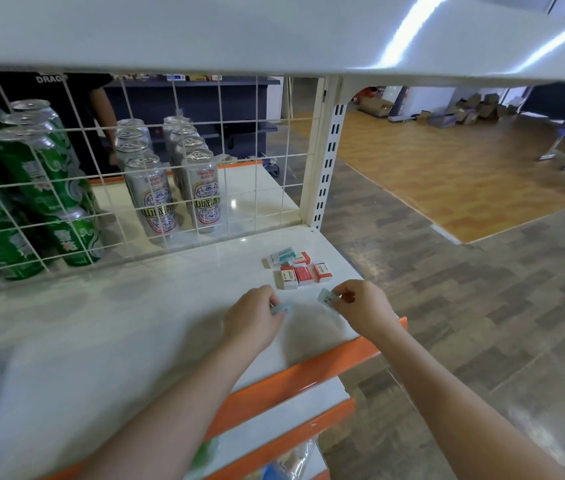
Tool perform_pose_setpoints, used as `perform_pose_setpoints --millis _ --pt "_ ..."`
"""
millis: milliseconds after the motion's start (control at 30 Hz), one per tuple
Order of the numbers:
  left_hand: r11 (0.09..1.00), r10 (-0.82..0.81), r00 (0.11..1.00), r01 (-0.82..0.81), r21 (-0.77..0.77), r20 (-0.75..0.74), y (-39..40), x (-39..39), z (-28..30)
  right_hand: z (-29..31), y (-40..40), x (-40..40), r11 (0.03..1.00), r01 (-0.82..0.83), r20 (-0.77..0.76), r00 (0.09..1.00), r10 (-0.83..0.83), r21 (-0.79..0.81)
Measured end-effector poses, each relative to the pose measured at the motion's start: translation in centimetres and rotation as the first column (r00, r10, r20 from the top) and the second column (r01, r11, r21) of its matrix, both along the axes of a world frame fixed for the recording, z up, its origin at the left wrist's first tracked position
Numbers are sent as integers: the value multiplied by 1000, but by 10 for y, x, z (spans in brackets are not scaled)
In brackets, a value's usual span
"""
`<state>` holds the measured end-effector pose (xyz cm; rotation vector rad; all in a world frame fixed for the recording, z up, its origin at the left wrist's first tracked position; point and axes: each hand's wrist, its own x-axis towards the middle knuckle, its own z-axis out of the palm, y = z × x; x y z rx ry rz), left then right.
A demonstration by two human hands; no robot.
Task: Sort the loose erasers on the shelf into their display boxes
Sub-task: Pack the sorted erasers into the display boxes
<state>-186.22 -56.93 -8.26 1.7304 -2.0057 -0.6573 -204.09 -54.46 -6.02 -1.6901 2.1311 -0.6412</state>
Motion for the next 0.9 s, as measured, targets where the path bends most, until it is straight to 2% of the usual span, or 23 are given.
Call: perform_pose_setpoints --millis 133,200,333,567,667,800,900 --pt "985 19 991 4 -171 131 4 36 1 -8 -4 19 1000 -27 -34 999 27 -12" --pt "978 13 984 24 -206 180 7 51 -2 -10 -2 30 997 -73 -77 994 71 -30" --pt "977 -31 995 50 -210 93 16 63 -10 -18 5 44 983 -182 -119 977 179 -18" --pt "986 -60 998 63 -156 25 18 66 -17 -16 9 46 968 -246 -128 959 251 54" --pt "988 -62 998 63 -138 12 17 71 -18 -13 11 40 968 -242 -88 965 246 59" --pt "996 1 996 -9 -86 -94 15 81 -18 -11 13 28 980 -191 -18 981 193 59" --pt "999 2 996 -5 -39 -91 14 85 -19 -12 11 24 983 -173 -1 985 173 57"
